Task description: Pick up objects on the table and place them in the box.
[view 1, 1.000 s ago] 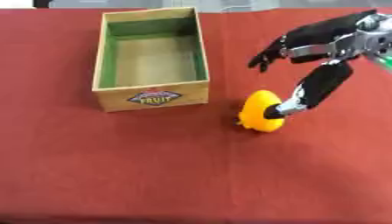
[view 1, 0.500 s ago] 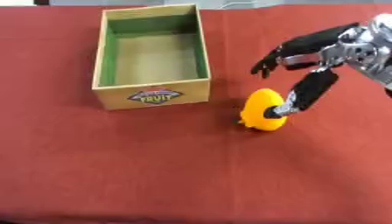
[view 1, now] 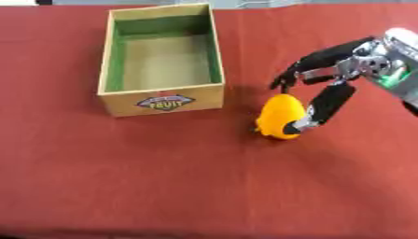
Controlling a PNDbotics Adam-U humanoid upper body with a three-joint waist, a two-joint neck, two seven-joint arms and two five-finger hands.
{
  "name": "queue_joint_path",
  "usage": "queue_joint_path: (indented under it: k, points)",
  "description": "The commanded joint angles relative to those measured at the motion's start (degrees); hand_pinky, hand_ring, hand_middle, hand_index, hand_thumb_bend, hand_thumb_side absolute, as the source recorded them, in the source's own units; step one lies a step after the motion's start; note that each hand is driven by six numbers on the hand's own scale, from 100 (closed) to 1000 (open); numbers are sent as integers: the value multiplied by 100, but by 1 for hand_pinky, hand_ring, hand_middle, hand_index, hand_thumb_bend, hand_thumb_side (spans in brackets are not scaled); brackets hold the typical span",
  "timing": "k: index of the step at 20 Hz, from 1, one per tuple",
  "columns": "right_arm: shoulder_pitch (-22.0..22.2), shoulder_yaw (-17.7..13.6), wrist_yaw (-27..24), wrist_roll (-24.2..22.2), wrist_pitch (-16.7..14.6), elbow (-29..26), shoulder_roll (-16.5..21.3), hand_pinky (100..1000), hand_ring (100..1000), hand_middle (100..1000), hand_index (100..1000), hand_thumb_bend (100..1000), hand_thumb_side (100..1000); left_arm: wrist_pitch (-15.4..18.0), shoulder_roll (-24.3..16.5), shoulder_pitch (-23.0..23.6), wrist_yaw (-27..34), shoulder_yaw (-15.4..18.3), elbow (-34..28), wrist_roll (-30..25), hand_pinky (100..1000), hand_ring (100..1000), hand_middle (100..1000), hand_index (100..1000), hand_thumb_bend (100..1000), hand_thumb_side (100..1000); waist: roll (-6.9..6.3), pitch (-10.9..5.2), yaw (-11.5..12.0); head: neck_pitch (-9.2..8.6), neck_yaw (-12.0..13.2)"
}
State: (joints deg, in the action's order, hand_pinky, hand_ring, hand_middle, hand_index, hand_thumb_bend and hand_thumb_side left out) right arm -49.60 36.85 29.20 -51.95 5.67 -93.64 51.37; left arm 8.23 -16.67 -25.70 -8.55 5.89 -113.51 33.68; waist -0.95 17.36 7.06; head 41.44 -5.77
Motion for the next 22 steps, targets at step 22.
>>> queue_joint_path:
  k: [22]
  points:
    - [-246,-7,484,327,-113,149,-157,768,790,500,731,207,461,21,-97,-62,4,42,-108,-57,574,601,647,789,100,888,8,-106,-17,-43,-39]
